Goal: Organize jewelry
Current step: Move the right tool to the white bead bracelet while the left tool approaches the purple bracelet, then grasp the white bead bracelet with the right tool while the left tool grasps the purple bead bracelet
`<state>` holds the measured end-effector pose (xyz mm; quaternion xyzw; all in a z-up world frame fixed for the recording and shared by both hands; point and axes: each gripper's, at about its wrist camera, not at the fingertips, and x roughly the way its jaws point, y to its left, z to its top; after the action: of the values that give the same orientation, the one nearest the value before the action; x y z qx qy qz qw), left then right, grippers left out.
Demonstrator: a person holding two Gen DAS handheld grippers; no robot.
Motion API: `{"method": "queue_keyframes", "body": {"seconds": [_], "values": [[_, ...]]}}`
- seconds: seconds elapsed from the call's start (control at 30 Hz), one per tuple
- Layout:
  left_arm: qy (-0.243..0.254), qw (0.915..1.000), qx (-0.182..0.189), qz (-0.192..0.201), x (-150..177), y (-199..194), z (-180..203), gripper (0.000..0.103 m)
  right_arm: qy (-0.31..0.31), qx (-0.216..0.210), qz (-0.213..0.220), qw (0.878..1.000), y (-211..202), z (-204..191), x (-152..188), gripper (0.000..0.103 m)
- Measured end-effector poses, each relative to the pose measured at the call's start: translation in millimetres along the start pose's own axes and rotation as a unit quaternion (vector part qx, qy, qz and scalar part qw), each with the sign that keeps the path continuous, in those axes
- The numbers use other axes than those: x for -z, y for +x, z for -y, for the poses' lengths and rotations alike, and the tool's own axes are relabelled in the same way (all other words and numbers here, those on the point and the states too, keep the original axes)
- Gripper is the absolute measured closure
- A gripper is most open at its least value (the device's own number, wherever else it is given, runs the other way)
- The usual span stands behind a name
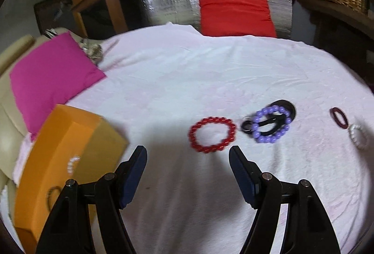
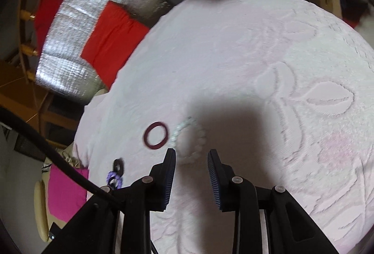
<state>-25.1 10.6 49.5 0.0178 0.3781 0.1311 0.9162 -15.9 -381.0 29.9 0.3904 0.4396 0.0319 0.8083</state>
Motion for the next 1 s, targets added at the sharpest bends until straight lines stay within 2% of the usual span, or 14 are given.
{"method": "queue_keyframes", "body": {"seconds": [0.13,0.3,0.5,0.6,0.67,0.73,0.8,0.83,0.87,0.93,1.0], "values": [[0.001,0.9992,0.041,0.002,-7,8,7,0.03,0.016,0.01,-0.006,1.0,11,9,-8,0.071],[0.009,0.996,0.089,0.005,-18,23,22,0.03,0.003,0.025,-0.013,1.0,26,3,-11,0.071],[0.025,0.9944,0.103,0.006,-32,45,38,0.03,-0.018,0.054,-0.004,0.998,36,-5,-10,0.066],[0.029,0.9922,0.121,-0.003,-36,55,44,0.03,-0.036,0.071,0.002,0.997,40,-12,-9,0.066],[0.036,0.9899,0.137,-0.007,-36,57,51,0.036,-0.048,0.081,0.005,0.996,42,-15,-8,0.066],[0.048,0.9866,0.155,-0.016,-34,57,56,0.058,-0.066,0.093,0.011,0.993,45,-20,-8,0.066],[0.059,0.9848,0.162,-0.024,-32,55,62,0.061,-0.084,0.103,0.018,0.991,47,-25,-7,0.065],[0.063,0.9833,0.168,-0.03,-30,54,63,0.068,-0.098,0.109,0.022,0.989,50,-29,-6,0.065],[0.062,0.9811,0.179,-0.04,-28,54,63,0.071,-0.115,0.12,0.024,0.986,52,-34,-4,0.067],[0.059,0.9796,0.186,-0.049,-26,50,60,0.078,-0.146,0.143,0.029,0.978,56,-42,0,0.086],[0.054,0.9759,0.203,-0.058,-24,47,57,0.084,-0.171,0.164,0.032,0.971,58,-48,4,0.092]]}}
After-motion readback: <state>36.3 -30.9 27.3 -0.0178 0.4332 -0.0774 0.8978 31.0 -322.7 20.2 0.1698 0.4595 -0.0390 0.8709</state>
